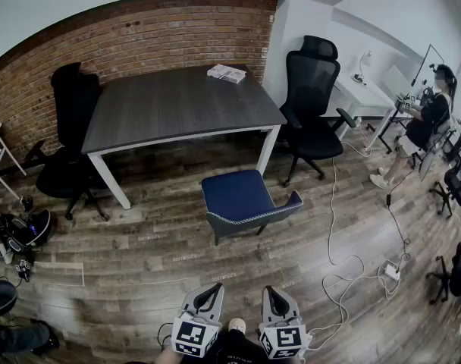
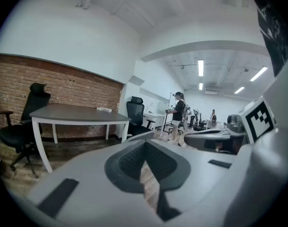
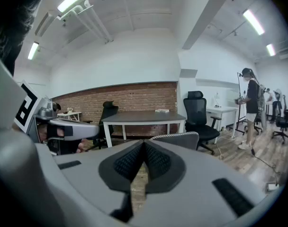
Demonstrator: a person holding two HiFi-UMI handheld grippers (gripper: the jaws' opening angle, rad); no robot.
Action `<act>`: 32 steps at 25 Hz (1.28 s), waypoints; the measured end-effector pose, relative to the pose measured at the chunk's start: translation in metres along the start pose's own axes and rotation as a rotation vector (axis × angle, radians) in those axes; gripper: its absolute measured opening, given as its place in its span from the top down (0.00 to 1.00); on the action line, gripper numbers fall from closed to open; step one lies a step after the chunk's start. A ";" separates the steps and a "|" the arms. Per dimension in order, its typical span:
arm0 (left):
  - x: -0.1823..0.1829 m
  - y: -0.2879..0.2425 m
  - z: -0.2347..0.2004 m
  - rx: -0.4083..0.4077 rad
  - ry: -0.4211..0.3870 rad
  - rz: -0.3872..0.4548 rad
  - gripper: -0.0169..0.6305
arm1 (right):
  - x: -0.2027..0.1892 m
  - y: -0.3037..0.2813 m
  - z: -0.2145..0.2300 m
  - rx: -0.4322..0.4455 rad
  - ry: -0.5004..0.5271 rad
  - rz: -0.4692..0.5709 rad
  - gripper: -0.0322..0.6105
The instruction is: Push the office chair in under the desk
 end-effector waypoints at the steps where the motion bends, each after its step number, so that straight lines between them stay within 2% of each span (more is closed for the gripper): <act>1: -0.002 0.001 -0.001 0.007 0.000 -0.004 0.96 | -0.001 0.001 0.000 0.002 0.002 0.000 0.95; 5: -0.006 0.000 -0.001 0.017 -0.008 -0.006 0.97 | -0.001 0.002 0.004 0.001 0.003 0.004 0.95; 13: -0.003 -0.003 -0.002 -0.019 -0.004 0.010 0.96 | 0.001 0.002 0.002 -0.012 -0.022 0.046 0.95; 20: -0.007 -0.011 -0.006 -0.013 0.002 -0.003 0.96 | -0.002 -0.007 0.005 -0.009 -0.002 0.021 0.95; 26: -0.009 -0.045 0.002 0.010 -0.006 -0.009 0.96 | -0.006 -0.024 0.039 0.022 0.014 0.004 0.95; 32: 0.006 -0.097 0.013 0.049 -0.005 -0.008 0.96 | 0.008 -0.052 0.093 0.083 0.025 -0.007 0.95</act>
Point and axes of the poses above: the fingertips, and each gripper's own axes: y backward along the fingers, z to its right, x out of its top, the point moved 6 cm from there along y, backward along the fingers, and after that the axes turned 7 degrees about x, right-handed, at the moved point
